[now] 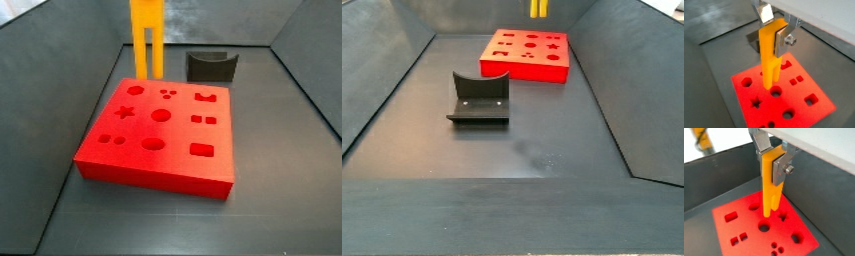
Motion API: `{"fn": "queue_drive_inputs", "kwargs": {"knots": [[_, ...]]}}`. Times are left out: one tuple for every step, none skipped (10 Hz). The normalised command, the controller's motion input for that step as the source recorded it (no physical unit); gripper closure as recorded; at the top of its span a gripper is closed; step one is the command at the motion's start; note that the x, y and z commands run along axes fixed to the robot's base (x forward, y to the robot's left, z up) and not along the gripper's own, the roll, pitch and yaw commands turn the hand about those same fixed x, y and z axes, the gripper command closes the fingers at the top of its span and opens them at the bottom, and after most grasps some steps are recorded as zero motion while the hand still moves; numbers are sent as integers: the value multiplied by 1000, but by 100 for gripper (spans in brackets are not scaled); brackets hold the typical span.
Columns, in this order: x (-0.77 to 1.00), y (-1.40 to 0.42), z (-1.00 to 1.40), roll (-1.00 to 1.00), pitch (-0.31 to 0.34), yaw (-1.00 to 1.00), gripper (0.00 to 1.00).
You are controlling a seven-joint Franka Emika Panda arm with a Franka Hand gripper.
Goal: Pick up the square-circle object. Move up. Place the square-circle object on the fixture. Regrasp the square-circle object. Rotate the square-circle object. Move to above the board. Insert the square-circle object.
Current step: Insert the square-circle object.
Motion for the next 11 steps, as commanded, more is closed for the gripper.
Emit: {"fn": "queue_drive_inputs", "kwargs": {"knots": [[-3,-77,-111,0,-4,-937,100],[-23,-254,-117,0,-4,-803,100],[-83,-414,-166,0,-27,-660,100],[-209,-446,-134,0,-91,-494,100],[-269,-283,-191,0,-94,-309,100],[-266,-103,-300,0,-36,-40,100],[-269,-86,-349,0,-40,0,100],[-309,-249,-263,0,-147,-143,100],[-303,-397,-243,1,-214,-226,100],[-234,-411,-240,14,-219,-206,100],[-194,-151,-314,33,-129,-49,100]]}}
